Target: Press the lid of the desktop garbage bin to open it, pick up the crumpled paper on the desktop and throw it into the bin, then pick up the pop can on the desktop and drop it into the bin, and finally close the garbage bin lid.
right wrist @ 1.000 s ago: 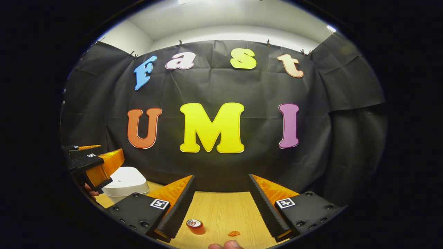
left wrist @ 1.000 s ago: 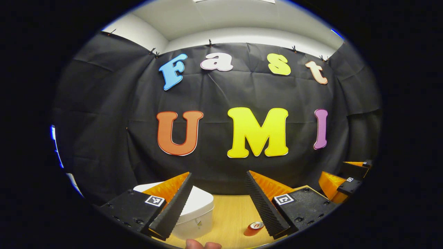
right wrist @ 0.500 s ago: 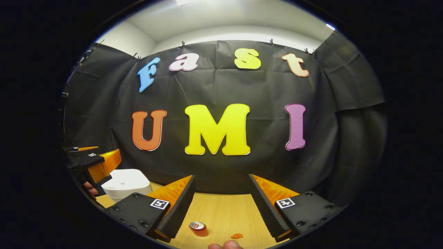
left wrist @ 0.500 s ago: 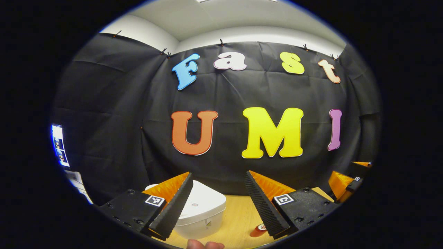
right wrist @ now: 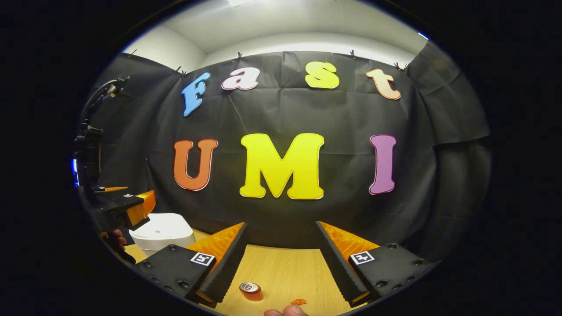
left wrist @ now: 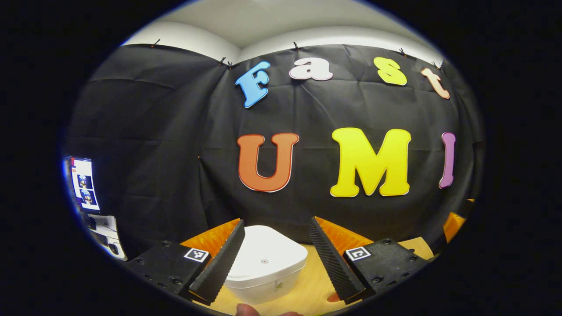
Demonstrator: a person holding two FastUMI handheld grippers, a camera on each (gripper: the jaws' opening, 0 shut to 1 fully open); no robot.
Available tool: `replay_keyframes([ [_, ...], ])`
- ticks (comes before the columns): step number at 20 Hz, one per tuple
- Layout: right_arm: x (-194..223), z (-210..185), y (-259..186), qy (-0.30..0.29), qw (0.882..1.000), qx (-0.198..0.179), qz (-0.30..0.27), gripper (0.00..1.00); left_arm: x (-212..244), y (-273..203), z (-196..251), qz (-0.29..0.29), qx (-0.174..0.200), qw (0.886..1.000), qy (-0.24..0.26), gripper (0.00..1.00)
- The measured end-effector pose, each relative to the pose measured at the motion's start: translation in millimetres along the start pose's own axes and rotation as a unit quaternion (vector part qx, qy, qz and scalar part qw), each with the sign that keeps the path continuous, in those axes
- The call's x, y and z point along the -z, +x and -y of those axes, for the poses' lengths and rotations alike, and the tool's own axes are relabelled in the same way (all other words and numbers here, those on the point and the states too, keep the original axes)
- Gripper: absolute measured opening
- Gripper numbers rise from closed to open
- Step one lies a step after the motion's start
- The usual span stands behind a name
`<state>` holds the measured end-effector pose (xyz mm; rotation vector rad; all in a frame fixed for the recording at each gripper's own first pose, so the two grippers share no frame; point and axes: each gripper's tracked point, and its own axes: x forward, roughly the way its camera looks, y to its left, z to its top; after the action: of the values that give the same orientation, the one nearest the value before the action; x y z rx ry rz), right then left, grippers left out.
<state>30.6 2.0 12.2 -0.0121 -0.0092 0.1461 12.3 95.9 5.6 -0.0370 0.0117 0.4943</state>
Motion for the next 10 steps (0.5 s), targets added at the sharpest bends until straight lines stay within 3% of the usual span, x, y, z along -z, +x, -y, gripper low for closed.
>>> replay_keyframes([
  [5, 1.7, 14.7, 0.4, -0.008, 1.000, -0.002, -0.005, 0.96, 24.9, 20.0, -12.8, -0.033, -0.043, 0.998, -0.020, 0.88],
  [10, 11.2, 29.7, 0.9, -0.010, 1.000, 0.002, -0.017, 0.96, 48.5, 34.9, -22.8, -0.064, -0.076, 0.995, -0.022, 0.66],
])
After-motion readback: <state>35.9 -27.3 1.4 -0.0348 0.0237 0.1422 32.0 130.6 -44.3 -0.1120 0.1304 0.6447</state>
